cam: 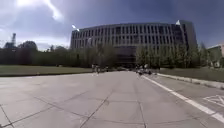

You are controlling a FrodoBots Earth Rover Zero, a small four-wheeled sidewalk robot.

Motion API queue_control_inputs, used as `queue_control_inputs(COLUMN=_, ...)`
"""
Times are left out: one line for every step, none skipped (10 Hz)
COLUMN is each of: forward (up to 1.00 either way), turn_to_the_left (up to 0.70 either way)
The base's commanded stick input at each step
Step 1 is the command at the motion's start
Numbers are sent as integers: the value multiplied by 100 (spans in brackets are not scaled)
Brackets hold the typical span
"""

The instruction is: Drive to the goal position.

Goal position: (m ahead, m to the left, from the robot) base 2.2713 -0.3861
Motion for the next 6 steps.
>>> queue_control_inputs(forward=50, turn_to_the_left=0)
queue_control_inputs(forward=50, turn_to_the_left=0)
queue_control_inputs(forward=50, turn_to_the_left=0)
queue_control_inputs(forward=50, turn_to_the_left=0)
queue_control_inputs(forward=50, turn_to_the_left=0)
queue_control_inputs(forward=50, turn_to_the_left=0)
